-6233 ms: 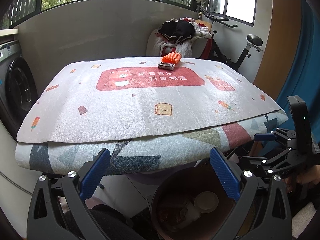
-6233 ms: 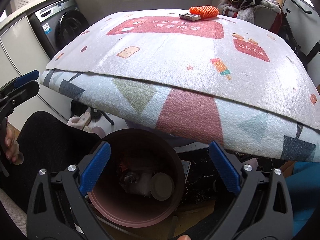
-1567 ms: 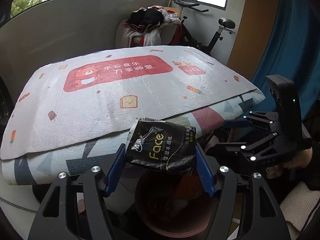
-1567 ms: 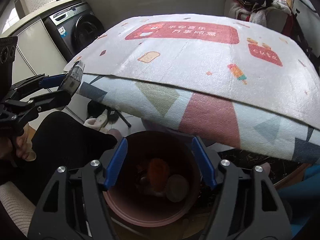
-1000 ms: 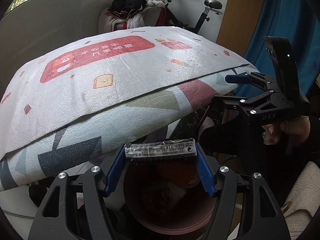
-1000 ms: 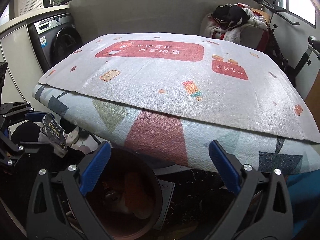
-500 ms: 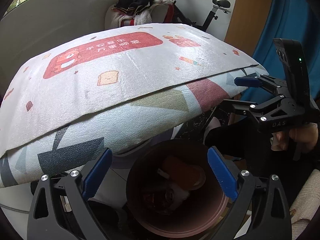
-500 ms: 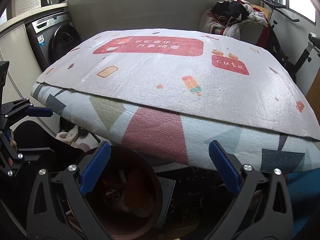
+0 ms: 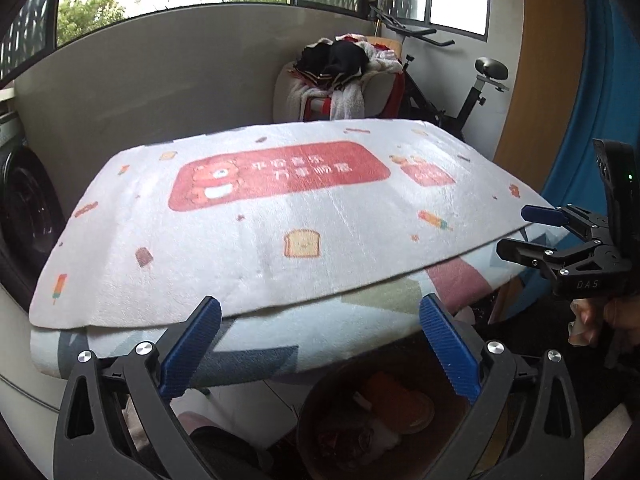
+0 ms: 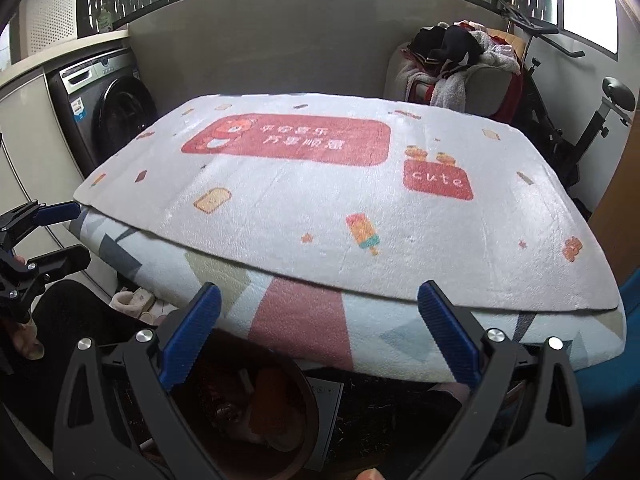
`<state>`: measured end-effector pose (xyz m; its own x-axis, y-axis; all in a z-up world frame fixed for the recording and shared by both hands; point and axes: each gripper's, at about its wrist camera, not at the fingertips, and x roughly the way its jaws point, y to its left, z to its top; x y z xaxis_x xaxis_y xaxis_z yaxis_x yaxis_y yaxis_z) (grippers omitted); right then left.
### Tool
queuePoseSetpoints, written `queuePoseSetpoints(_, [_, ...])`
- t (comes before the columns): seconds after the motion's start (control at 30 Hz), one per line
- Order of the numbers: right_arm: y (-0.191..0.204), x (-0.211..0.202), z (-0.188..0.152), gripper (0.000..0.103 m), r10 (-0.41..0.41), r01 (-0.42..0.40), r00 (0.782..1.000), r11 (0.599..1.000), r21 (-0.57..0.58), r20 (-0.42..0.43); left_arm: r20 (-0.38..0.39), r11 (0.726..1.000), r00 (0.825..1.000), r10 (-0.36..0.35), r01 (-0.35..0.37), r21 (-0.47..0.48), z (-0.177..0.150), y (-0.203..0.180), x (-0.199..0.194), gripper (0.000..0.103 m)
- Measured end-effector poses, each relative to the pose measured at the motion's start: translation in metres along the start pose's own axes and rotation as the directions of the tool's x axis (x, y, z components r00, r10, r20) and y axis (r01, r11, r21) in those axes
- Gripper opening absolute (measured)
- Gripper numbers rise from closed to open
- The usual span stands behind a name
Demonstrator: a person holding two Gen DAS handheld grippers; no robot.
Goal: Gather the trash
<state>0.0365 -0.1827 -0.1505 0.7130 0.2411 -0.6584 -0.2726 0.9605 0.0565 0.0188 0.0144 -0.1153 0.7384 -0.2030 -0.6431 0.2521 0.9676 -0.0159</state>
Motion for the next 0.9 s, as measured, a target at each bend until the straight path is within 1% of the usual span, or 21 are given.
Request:
queuePoseSetpoints(0.1, [0.003, -0.021, 0.03, 0.097, -0.009, 0.01, 0.998, 1.0, -0.014, 0.058, 0.089, 1.0, 0.996, 0.015, -0.013, -0.021, 0.032, 0.006, -0.025, 0.097])
queuePoseSetpoints(0.2, [0.007, -0.039, 0.053, 0.097, -0.012, 0.015, 0.995, 0.999, -0.028, 0.094, 0.147, 0.999, 0.988, 0.047, -0.043, -0.032, 0.062, 0.009, -0.044, 0.097])
queuePoseSetpoints(0.27, [0.011, -0.05, 0.064, 0.097, -0.012, 0.017, 0.993, 0.999, -0.04, 0.118, 0.182, 0.997, 0.98, 0.076, -0.071, -0.034, 0.078, 0.009, -0.057, 0.097])
queuePoseSetpoints(0.33, [0.014, -0.063, 0.073, 0.097, -0.013, 0.02, 0.99, 0.999, -0.049, 0.143, 0.224, 0.994, 0.969, 0.107, -0.1, -0.043, 0.089, 0.008, -0.072, 0.097])
queuePoseSetpoints(0.4, [0.016, -0.072, 0.08, 0.097, -0.008, 0.016, 0.988, 0.999, -0.047, 0.157, 0.256, 0.994, 0.961, 0.104, -0.095, -0.048, 0.097, 0.009, -0.084, 0.097])
queuePoseSetpoints(0.47, [0.015, -0.08, 0.084, 0.097, 0.008, -0.003, 0.986, 0.999, -0.033, 0.167, 0.26, 0.993, 0.959, 0.111, -0.099, -0.061, 0.104, 0.01, -0.091, 0.097])
queuePoseSetpoints(0.53, [0.015, -0.087, 0.087, 0.097, 0.025, -0.021, 0.984, 1.0, -0.023, 0.178, 0.261, 0.99, 0.956, 0.136, -0.123, -0.067, 0.108, 0.009, -0.097, 0.097])
queuePoseSetpoints(0.6, [0.015, -0.092, 0.089, 0.097, 0.018, -0.014, 0.983, 1.0, -0.021, 0.185, 0.258, 0.987, 0.953, 0.161, -0.15, -0.064, 0.11, 0.007, -0.101, 0.097])
queuePoseSetpoints(0.8, [0.017, -0.096, 0.089, 0.097, 0.016, -0.012, 0.981, 1.0, -0.022, 0.192, 0.22, 0.989, 0.965, 0.145, -0.138, -0.046, 0.108, 0.002, -0.098, 0.097])
queuePoseSetpoints(0.9, [0.018, -0.095, 0.088, 0.097, 0.003, 0.001, 0.982, 1.0, -0.022, 0.188, 0.213, 0.988, 0.965, 0.153, -0.149, -0.035, 0.106, 0.0, -0.096, 0.097])
